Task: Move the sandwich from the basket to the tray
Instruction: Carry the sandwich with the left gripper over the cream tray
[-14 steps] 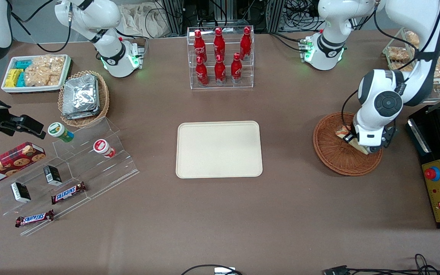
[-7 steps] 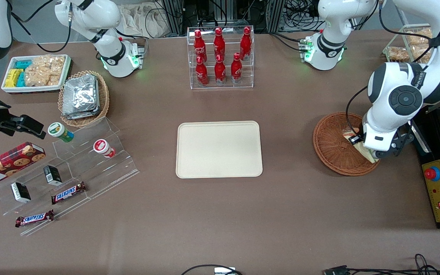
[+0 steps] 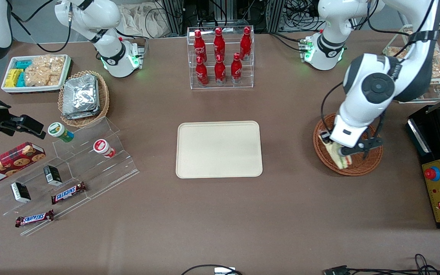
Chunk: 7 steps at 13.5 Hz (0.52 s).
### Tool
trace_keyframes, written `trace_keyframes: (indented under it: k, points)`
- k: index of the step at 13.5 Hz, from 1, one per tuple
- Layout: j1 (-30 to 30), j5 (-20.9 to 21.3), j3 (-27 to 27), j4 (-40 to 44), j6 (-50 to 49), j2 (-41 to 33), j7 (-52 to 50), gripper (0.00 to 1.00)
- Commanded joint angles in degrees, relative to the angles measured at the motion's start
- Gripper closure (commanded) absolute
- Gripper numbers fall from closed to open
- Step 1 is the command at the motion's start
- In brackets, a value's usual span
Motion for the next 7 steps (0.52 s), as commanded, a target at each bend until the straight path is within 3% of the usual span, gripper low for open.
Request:
trace_keyframes:
  k: [1, 5, 7]
  points:
    - [0.04, -0.55, -4.80, 2.99, -0.75, 1.86, 1.54, 0.89]
    - [-0.75, 0.06, -11.92, 3.18, 1.01, 3.53, 1.10, 0.85]
    - [-4.16, 0.59, -12.20, 3.35, 1.97, 5.54, 0.93, 0.83]
